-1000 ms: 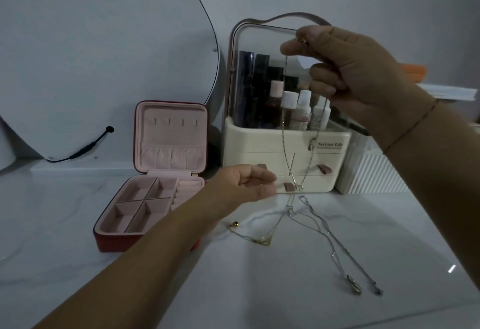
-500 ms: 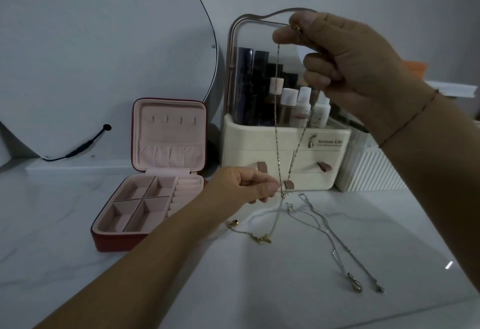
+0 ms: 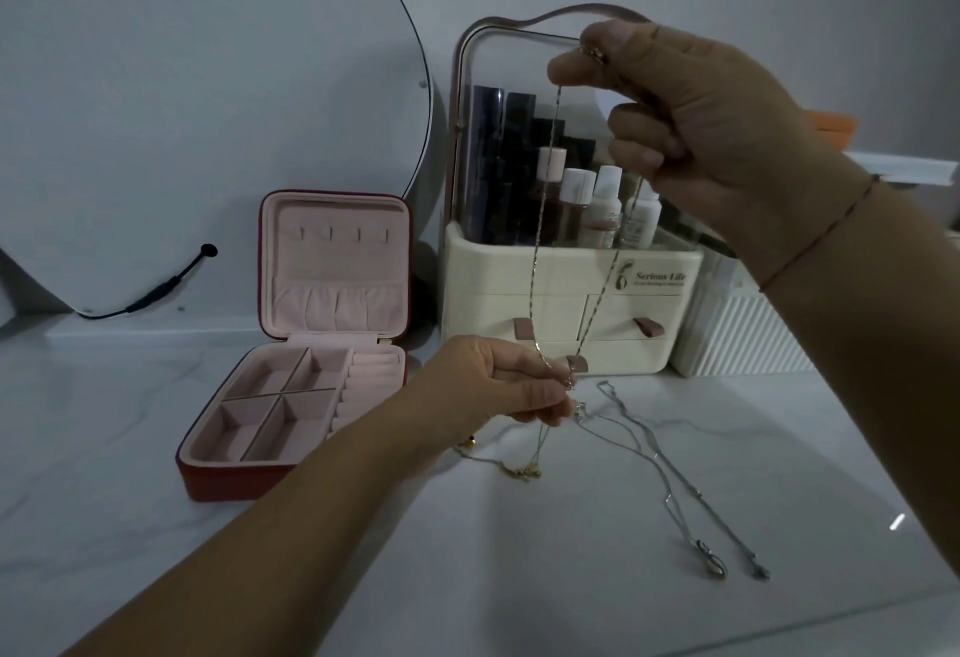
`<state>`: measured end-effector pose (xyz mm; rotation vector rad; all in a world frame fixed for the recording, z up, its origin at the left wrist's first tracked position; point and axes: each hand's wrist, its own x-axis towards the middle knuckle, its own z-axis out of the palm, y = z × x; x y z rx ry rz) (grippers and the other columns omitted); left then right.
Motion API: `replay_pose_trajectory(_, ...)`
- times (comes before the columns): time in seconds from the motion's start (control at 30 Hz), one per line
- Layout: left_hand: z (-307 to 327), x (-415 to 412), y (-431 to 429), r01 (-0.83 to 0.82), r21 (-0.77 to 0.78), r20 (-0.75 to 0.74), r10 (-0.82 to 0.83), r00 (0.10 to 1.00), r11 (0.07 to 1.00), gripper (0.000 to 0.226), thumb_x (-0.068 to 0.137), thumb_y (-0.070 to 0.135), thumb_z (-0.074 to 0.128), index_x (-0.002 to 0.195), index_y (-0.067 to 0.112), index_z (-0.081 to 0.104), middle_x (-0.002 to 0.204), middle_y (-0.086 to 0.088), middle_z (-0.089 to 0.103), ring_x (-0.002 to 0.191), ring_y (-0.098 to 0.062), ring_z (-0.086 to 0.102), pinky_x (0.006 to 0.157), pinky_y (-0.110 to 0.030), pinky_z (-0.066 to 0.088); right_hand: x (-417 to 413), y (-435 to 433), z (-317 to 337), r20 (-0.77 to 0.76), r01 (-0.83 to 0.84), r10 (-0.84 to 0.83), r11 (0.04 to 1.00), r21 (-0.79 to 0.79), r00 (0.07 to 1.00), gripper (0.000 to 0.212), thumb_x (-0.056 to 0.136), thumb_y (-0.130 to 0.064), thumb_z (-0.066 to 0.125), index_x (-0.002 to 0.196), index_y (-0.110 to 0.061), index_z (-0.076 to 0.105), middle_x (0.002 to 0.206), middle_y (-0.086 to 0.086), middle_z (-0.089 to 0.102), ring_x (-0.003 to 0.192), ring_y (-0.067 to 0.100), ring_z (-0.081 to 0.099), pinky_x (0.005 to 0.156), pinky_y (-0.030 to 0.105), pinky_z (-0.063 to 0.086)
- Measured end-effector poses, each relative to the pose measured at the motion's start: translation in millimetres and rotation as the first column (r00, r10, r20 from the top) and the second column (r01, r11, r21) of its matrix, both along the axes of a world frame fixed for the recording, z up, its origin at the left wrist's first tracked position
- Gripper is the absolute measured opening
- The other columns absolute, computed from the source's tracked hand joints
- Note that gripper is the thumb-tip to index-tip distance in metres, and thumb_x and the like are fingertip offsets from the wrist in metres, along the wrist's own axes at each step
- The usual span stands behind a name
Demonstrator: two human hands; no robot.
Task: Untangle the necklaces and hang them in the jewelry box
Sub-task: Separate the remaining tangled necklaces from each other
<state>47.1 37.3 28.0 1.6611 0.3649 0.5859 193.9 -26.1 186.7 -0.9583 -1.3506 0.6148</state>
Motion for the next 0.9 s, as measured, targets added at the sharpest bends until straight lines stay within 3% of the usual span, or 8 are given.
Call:
replay_pose_trajectory(0.13, 1, -2, 4, -0.034, 0.016, 0.025, 0.033, 0.999, 0.999, 0.013, 0.087, 0.009, 0.062, 0.095, 0.012, 0.071, 0.08, -0.004, 0.075, 0.076, -0.014, 0.069, 0.069, -0.019, 0.051, 9, -1, -9, 0.04, -0.014, 0.017, 0.997, -0.074, 0.999, 0.015, 0.097, -0.018, 0.051, 0.091, -0.009, 0.061, 0.096, 0.007, 0.071, 0.039, 0.005, 0.025, 0.038, 0.015, 0.031)
replay_pose_trajectory(0.3, 4, -5, 9, -0.059, 0.0, 0.069, 0.059, 0.996, 0.998, 0.015, 0.086, 0.016, 0.061, 0.096, 0.015, 0.072, 0.08, -0.003, 0.073, 0.073, -0.011, 0.067, 0.072, -0.02, 0.05, 19, 1, -37, 0.187, 0.005, 0.066, 0.935, -0.354, 0.98, 0.019, 0.095, -0.02, 0.049, 0.101, -0.005, 0.06, 0.093, 0.005, 0.072, 0.04, 0.005, 0.03, 0.037, 0.013, 0.032)
replay_pose_trajectory(0.4, 7, -6, 13, -0.064, -0.057, 0.11, 0.07, 0.991, 0.996, 0.028, 0.077, 0.026, 0.062, 0.099, 0.013, 0.072, 0.07, 0.0, 0.068, 0.066, -0.009, 0.063, 0.068, -0.019, 0.049, 22, 7, -61, 0.196, 0.029, 0.071, 0.886, -0.463, 0.978, 0.025, 0.093, -0.019, 0.051, 0.108, -0.001, 0.06, 0.099, 0.009, 0.072, 0.04, 0.004, 0.031, 0.038, 0.014, 0.031)
replay_pose_trajectory(0.53, 11, -10, 16, -0.098, -0.117, 0.165, 0.116, 0.979, 0.988, 0.03, 0.077, 0.024, 0.06, 0.099, 0.007, 0.071, 0.056, 0.003, 0.057, 0.053, -0.003, 0.051, 0.055, -0.014, 0.045, 22, 15, -93, 0.179, 0.031, 0.081, 0.833, -0.552, 0.981, 0.025, 0.092, -0.017, 0.055, 0.11, 0.001, 0.061, 0.096, 0.009, 0.073, 0.043, 0.005, 0.032, 0.044, 0.018, 0.035)
replay_pose_trajectory(0.67, 13, -13, 21, -0.138, -0.112, 0.157, 0.154, 0.975, 0.984, 0.026, 0.075, 0.027, 0.061, 0.093, 0.013, 0.074, 0.05, 0.002, 0.049, 0.045, -0.005, 0.039, 0.047, -0.012, 0.037, 16, 21, -117, 0.206, 0.026, 0.124, 0.795, -0.606, 0.971, 0.011, 0.091, -0.012, 0.058, 0.1, -0.007, 0.063, 0.084, 0.007, 0.068, 0.046, 0.005, 0.041, 0.049, 0.02, 0.041)
replay_pose_trajectory(0.9, 8, -11, 25, -0.174, -0.06, 0.108, 0.18, 0.978, 0.983, 0.025, 0.079, 0.027, 0.058, 0.093, 0.013, 0.073, 0.046, -0.002, 0.052, 0.042, -0.009, 0.035, 0.043, -0.013, 0.033, 11, 27, -131, 0.121, -0.197, 0.344, 0.754, -0.626, 0.931, 0.009, 0.092, -0.01, 0.056, 0.096, -0.007, 0.062, 0.078, 0.001, 0.062, 0.065, 0.007, 0.056, 0.059, 0.02, 0.047)
